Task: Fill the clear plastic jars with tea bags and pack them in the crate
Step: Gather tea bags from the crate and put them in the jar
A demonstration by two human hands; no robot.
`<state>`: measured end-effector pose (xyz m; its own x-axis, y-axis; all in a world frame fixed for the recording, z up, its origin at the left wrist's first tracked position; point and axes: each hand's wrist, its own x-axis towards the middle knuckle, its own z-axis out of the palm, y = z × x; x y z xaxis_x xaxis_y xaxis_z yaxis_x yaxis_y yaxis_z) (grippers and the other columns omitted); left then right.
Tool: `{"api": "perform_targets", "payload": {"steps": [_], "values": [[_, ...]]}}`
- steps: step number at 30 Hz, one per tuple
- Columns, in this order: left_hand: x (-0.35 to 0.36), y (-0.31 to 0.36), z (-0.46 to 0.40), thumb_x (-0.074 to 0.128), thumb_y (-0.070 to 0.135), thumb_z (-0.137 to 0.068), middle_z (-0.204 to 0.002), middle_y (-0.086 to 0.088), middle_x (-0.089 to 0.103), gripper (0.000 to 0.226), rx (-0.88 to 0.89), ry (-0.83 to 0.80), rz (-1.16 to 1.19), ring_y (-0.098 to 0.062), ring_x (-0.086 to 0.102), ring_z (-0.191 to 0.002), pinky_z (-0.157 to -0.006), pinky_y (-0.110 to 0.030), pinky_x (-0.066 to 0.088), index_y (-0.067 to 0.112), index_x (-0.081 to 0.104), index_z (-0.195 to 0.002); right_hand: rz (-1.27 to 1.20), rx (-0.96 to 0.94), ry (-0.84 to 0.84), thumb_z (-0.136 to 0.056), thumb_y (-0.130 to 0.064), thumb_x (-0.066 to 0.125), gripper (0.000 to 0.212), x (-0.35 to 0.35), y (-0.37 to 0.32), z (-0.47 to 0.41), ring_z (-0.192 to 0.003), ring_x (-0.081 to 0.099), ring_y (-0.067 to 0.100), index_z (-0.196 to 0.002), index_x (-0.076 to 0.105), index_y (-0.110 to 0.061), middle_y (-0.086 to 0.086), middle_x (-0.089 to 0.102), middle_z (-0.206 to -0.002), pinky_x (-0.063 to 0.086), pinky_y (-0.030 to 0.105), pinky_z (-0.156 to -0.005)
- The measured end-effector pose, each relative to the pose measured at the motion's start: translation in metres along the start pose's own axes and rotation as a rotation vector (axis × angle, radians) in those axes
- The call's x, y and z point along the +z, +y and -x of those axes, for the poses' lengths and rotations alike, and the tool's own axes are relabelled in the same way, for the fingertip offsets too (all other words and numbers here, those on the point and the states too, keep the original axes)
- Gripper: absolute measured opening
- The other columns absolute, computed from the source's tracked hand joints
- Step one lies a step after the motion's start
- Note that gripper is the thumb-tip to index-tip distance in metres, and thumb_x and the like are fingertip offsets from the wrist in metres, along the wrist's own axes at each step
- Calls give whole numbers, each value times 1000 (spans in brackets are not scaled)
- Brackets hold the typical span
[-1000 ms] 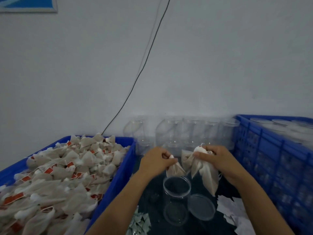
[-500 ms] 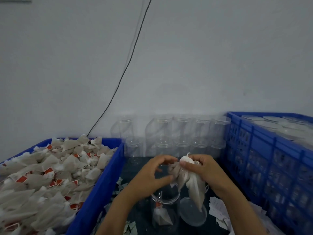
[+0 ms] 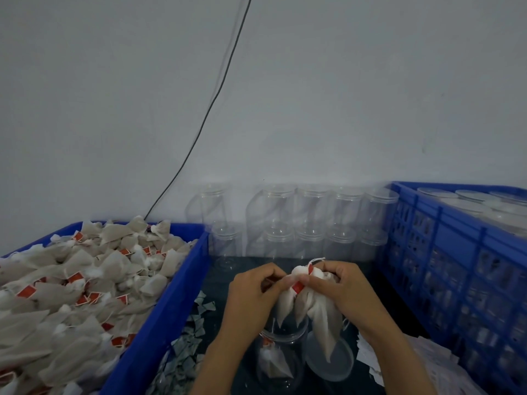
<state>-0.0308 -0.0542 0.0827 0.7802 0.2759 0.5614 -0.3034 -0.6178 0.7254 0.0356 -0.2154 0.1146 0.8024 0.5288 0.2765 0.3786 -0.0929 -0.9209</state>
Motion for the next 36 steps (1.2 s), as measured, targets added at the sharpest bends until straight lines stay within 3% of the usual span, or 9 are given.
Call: {"api": "perform_targets", "payload": {"steps": [7,13,17,19,21,26,29,33,36], "values": [[-6,-9,1,64,33,-87,-75,23,65,13,-70,132,-107,5,61,-76,-73,-21,52,36,60,-74,-18,-32,151,-79,-22,75,14,-1,2,-3,-67,68,23,-75,72,-9,6,71,-71,55,30,-61],[-14,-6,3,63,34,-87,-85,25,62,11,-34,-234,-374,6,58,-87,-88,-26,50,41,61,-79,-87,-51,158,-80,-21,74,11,-2,1,-3,-65,66,15,-76,72,-11,4,71,-72,51,21,-59],[-14,-1,2,58,14,-93,-93,23,67,24,-72,-112,-83,4,61,-94,-91,-25,51,37,62,-92,-116,-39,119,-78,-23,74,11,-1,0,-1,-66,67,15,-77,73,-12,5,72,-74,54,21,-61],[-14,5,0,60,26,-92,-99,18,68,12,-63,-188,130,-2,63,-97,-89,-25,52,33,64,-101,-142,-37,92,-78,-24,74,11,1,0,-1,-69,68,18,-79,74,-13,7,72,-76,55,24,-63],[-13,10,-1,65,39,-85,-102,12,69,20,-46,-293,238,-7,66,-97,-88,-26,54,31,65,-104,-171,-41,52,-75,-27,73,15,4,-2,0,-72,70,22,-81,74,-13,8,73,-78,56,27,-65],[-9,3,-2,75,25,-80,-89,4,71,15,-52,-216,148,-15,69,-83,-81,-38,57,22,69,-94,-235,-24,-8,-67,-28,75,27,10,-2,0,-76,71,22,-90,74,-13,8,74,-85,56,24,-66],[-10,-1,-3,73,25,-82,-82,2,70,8,-54,-178,50,-17,67,-78,-78,-42,55,19,70,-86,-284,-3,4,-71,-21,75,23,11,-1,-1,-73,70,18,-92,73,-13,7,74,-83,54,21,-63],[-16,-5,-3,71,35,-81,-79,13,67,8,-78,-163,-162,-2,62,-76,-79,-31,55,29,66,-84,-286,-7,103,-79,-17,72,6,5,1,-1,-64,64,9,-85,74,-16,0,71,-74,50,17,-58],[-20,-6,-2,69,44,-81,-84,21,65,10,-72,-270,-276,7,58,-83,-82,-25,51,37,64,-86,-326,-18,169,-78,-22,70,6,0,0,-1,-62,62,12,-80,73,-18,1,69,-72,50,20,-57]]}}
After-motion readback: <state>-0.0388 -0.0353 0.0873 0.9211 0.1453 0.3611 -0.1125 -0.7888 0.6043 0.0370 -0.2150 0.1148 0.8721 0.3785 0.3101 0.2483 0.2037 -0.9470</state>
